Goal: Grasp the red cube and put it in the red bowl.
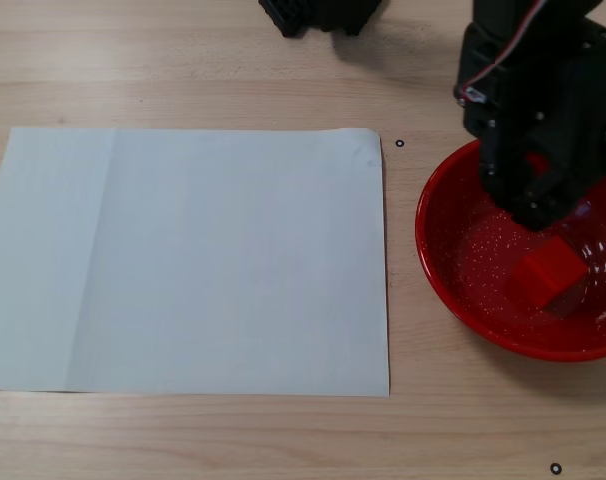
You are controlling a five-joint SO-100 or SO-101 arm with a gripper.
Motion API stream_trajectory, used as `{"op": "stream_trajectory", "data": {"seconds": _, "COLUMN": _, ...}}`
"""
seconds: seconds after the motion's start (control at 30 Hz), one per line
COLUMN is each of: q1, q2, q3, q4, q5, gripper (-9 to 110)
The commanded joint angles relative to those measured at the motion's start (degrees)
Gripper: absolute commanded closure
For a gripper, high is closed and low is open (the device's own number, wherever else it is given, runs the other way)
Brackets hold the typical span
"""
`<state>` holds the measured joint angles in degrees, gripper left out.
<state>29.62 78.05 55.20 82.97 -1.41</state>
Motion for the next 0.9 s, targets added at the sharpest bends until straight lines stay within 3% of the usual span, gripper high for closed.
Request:
{"op": "stream_trajectory", "data": {"seconds": 0.0, "q1": -0.88, "q2": 13.01, "q3": -5.10, "q4": 1.14, "q5": -0.44, "gripper": 101}}
{"op": "stream_trajectory", "data": {"seconds": 0.3, "q1": -4.04, "q2": 21.36, "q3": -0.18, "q4": 2.64, "q5": -0.97, "gripper": 101}}
{"op": "stream_trajectory", "data": {"seconds": 0.87, "q1": -16.70, "q2": 45.09, "q3": 28.39, "q4": -8.00, "q5": 0.97, "gripper": 101}}
